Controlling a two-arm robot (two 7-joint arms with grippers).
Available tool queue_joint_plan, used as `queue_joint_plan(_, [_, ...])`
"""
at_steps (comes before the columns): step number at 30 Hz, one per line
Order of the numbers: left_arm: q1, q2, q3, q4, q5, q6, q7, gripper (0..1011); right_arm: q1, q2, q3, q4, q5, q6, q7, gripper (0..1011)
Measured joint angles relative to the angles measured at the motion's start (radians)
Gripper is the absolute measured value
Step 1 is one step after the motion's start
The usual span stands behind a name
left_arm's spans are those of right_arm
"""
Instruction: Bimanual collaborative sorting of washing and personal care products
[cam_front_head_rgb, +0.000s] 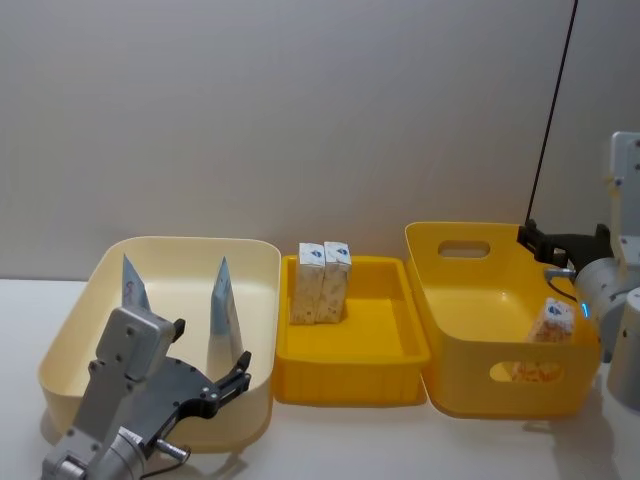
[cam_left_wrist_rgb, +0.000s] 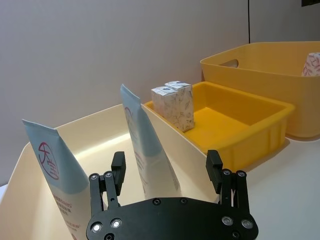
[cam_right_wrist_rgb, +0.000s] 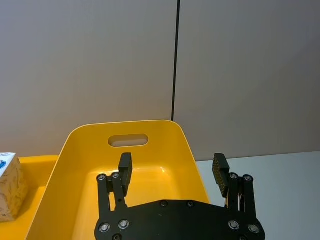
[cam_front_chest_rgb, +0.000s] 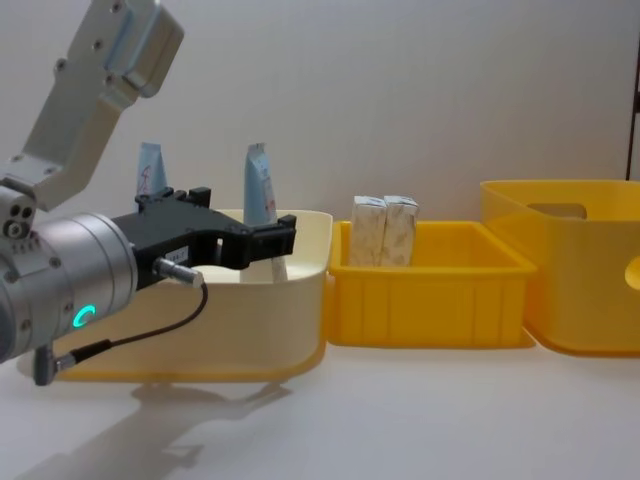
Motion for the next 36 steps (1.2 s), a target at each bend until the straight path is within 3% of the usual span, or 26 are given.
queue_joint_plan(36, [-0.105,-0.076,-0.024,0.164,0.022,-0.021,-0.026,1003,0.0,0.0,0.0,0.001,0.0,0.0,0.0,1001])
